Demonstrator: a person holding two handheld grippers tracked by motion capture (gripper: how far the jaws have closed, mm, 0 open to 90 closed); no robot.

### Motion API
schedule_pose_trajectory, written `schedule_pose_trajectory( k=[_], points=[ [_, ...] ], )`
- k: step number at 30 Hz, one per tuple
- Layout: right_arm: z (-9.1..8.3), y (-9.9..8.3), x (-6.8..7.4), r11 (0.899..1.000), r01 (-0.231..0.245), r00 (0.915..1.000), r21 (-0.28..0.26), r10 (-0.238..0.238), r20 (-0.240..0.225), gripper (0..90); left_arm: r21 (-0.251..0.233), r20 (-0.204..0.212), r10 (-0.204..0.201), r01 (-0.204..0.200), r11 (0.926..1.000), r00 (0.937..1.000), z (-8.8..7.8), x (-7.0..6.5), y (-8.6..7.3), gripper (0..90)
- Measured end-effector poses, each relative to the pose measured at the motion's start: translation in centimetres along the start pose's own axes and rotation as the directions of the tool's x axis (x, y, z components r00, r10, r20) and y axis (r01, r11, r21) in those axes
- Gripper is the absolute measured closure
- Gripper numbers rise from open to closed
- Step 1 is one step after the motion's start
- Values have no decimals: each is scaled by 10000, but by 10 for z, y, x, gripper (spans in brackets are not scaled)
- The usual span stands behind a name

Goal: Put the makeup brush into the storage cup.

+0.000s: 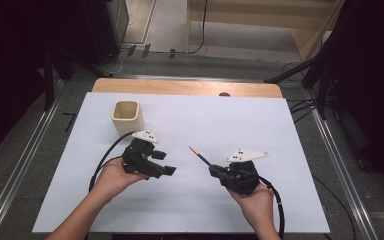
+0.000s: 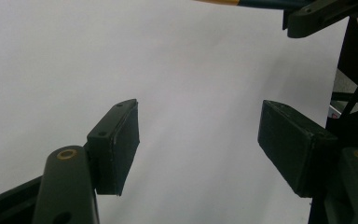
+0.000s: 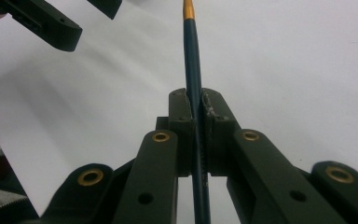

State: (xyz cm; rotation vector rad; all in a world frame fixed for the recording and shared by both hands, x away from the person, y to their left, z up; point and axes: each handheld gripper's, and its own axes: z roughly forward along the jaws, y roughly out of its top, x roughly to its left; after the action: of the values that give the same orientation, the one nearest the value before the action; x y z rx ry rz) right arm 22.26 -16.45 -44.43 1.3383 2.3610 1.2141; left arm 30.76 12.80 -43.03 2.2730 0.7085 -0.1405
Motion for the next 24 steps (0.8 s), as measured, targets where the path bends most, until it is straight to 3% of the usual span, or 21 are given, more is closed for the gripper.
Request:
schedule_pose_trajectory(
  k=[5,14,24],
  points=[
    [5,-4,2,9993,-315,9995,-200,316,56,845,-181,21,-218,218,9996,9998,0,0,0,299],
    [10,-6,11,9970,-347,9983,-687,378,434,844,-469,-29,-476,474,9978,9989,0,-1,0,296],
    [17,-16,17,9836,-1115,9927,-1421,1169,302,845,-790,-19,-779,775,9939,9970,3,-4,1,294]
  ],
)
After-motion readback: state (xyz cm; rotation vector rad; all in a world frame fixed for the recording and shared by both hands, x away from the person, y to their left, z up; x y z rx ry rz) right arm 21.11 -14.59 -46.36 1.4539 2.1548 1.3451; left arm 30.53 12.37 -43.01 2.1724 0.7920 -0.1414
